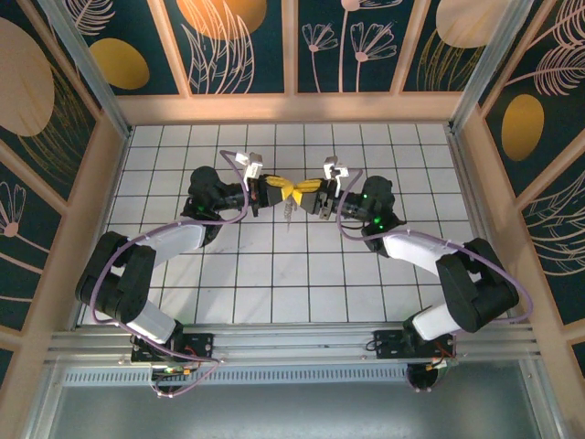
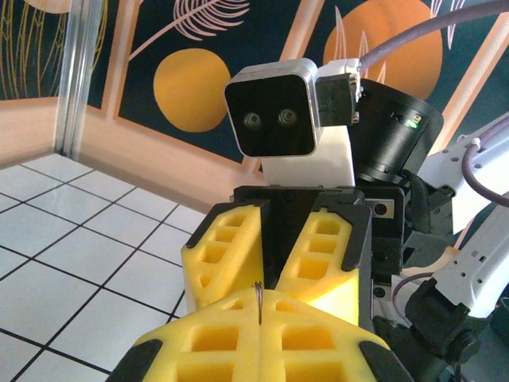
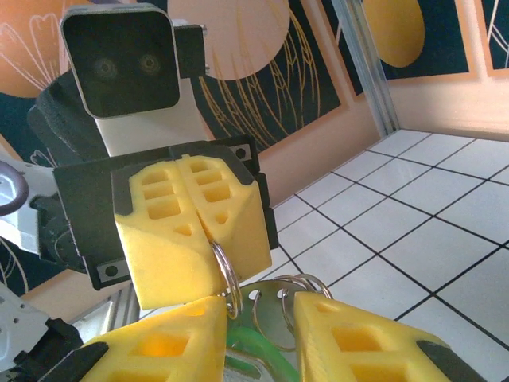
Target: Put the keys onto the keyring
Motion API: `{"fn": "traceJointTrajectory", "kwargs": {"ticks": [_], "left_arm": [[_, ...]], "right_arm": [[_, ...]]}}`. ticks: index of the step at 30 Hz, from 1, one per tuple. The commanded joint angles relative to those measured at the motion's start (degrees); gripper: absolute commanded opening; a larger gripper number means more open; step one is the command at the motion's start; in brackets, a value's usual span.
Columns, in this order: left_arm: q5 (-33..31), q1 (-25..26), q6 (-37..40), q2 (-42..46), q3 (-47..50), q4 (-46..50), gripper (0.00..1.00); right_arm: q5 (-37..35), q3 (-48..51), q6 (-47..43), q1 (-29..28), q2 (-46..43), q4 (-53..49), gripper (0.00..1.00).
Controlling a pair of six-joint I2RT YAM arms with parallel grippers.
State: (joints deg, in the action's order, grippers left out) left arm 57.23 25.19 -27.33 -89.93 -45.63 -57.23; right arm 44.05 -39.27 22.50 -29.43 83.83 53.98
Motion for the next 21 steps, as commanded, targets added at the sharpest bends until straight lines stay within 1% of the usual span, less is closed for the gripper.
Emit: {"fn": "traceJointTrajectory", "kwargs": {"ticks": [1, 5, 9, 14, 21], "left_arm": [[3.37, 0.48, -0.58, 0.54, -0.43, -1.23, 0.00], [4.08, 0.47, -0.57, 0.55, -0.56, -1.28, 0.00], [4.46, 0.63, -0.79, 0.63, -0.37, -1.66, 0.00], [4.29, 0.74, -1.18, 0.59, -0.45, -2.27, 0.00], [3.85, 0.74, -1.06, 0.81, -0.59, -2.27, 0.00]], "right_arm": [[3.14, -2.23, 1.14, 0.95, 0.25, 5.43, 0.28], [5.14, -2.46, 1.94, 1.61, 0.27, 6.60, 0.28], [7.02, -2.43, 4.88, 2.45, 0.88, 10.36, 0.28], [8.45, -3.27, 5.88, 2.23, 2.34, 10.54, 0.28], [9.03, -1.65, 5.89, 2.00, 2.41, 10.85, 0.28]]}}
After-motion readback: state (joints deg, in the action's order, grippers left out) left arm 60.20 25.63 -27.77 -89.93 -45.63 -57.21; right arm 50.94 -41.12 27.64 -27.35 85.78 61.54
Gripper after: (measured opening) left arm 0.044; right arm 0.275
